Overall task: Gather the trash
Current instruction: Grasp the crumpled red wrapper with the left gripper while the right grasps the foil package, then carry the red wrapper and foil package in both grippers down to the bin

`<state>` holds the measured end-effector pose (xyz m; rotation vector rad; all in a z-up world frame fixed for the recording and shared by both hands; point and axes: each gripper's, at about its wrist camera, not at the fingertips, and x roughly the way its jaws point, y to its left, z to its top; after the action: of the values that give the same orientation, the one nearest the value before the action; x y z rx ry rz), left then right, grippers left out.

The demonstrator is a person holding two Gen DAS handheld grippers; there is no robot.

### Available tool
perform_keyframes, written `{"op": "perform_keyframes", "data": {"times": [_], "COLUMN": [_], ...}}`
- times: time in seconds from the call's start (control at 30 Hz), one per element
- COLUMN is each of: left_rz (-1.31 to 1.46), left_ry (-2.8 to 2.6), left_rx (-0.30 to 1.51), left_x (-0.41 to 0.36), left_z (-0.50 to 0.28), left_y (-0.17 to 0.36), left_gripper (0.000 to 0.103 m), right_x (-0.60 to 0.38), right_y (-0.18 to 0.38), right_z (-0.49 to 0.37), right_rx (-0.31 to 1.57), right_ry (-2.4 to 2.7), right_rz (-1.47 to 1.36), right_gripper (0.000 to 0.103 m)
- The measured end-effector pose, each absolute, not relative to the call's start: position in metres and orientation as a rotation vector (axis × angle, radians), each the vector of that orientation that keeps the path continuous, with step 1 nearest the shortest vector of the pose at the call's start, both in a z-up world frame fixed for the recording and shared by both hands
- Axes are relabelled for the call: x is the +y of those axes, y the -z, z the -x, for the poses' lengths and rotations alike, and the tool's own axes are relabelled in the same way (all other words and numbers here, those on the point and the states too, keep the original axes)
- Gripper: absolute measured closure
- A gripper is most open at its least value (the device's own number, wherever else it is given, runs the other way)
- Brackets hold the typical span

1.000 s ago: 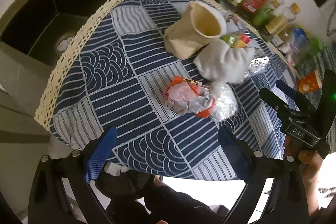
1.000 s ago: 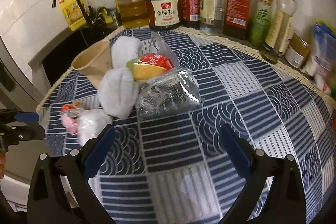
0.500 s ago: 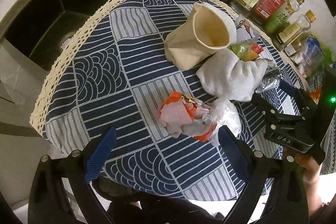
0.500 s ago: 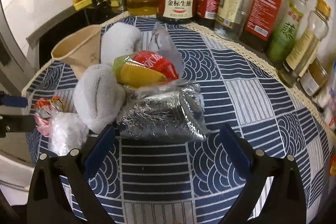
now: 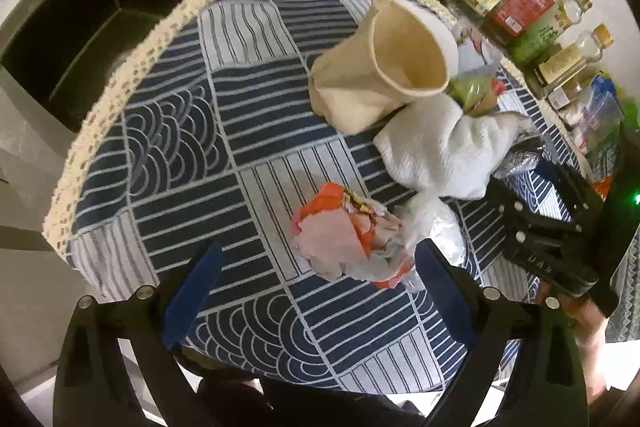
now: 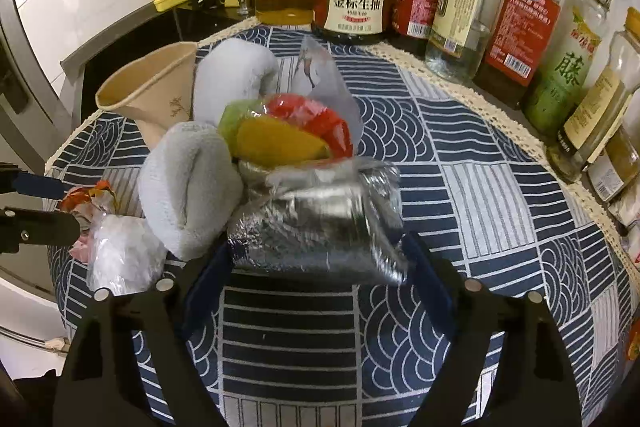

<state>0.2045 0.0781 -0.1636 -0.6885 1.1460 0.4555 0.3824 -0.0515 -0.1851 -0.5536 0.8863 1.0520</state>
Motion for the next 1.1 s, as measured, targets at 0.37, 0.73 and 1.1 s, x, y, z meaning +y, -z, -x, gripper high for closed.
{"op": "perform_keyframes", "data": {"times": [0.37, 0.73, 1.1], "left_rz": [0.686, 0.604, 0.546], "left_ry": [-0.42, -0.405, -0.356], "left_rx": [1.145, 1.131, 1.069], "left_x": [0.074, 0.067, 0.07], "left_z": [-0.212, -0.212, -0.199], "left_y": [0.173, 0.165, 0.142], "left_gripper": [0.036, 0.049, 0.049], "right_x": [-0.075, -0.108, -0.134], "right_y": [0.176, 0.161, 0.149], "right_z": [-0.39, -0.386, -0.361], "right_rx": [0.894, 0.9, 0.93], "right_ry": [-1.044, -0.994, -0.915], "right_rz": [0.496, 0.424, 0.35], "right_gripper": [0.025, 0.025, 0.025]}}
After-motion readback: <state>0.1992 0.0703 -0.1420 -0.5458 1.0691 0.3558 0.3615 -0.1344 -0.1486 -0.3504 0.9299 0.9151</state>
